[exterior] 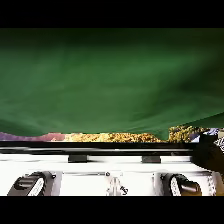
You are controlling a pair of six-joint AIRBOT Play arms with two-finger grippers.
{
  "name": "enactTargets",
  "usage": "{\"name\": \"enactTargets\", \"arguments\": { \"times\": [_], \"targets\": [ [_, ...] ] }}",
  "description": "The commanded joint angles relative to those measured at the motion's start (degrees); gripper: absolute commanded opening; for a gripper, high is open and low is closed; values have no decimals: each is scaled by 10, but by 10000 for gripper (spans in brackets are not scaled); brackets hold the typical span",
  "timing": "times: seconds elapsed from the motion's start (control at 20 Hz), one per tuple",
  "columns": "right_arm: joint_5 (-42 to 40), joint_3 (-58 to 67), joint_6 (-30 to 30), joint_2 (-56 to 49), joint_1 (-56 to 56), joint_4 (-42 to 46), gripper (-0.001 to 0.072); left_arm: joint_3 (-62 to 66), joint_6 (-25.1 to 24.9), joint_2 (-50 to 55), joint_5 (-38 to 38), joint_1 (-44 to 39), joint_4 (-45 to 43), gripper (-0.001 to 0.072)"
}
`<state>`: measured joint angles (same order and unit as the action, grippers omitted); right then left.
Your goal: Fold the shirts.
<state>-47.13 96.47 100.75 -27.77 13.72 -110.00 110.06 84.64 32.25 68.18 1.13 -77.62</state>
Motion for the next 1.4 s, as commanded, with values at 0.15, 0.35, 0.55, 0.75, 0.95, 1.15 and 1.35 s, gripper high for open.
{"name": "enactTargets", "arguments": {
  "times": [0.15, 0.35, 0.55, 0.75, 0.95, 1.15, 1.35],
  "targets": [
    [-143, 0, -43, -58, 0, 17, 61, -63, 20, -2, 73, 0, -68, 35],
    [-216, 0, -48, -193, 0, 2, 61, -177, 21, 58, 39, 0, -81, 35],
    [-200, 0, -58, -368, 0, -80, 61, -225, 34, 198, -94, 0, -78, 35],
    [-136, 0, -82, -539, -19, -108, 61, -224, 36, 376, -159, 0, -45, 35],
    [-73, 0, -85, -660, -62, -100, 62, -224, 36, 513, -160, 0, 0, 36],
    [-84, 0, -96, -723, -83, -95, 62, -225, 36, 587, -161, -2, 41, 37],
    [-159, 0, -92, -708, -71, -91, 543, -216, 36, 604, -117, 4, 68, 711]
  ]
}}
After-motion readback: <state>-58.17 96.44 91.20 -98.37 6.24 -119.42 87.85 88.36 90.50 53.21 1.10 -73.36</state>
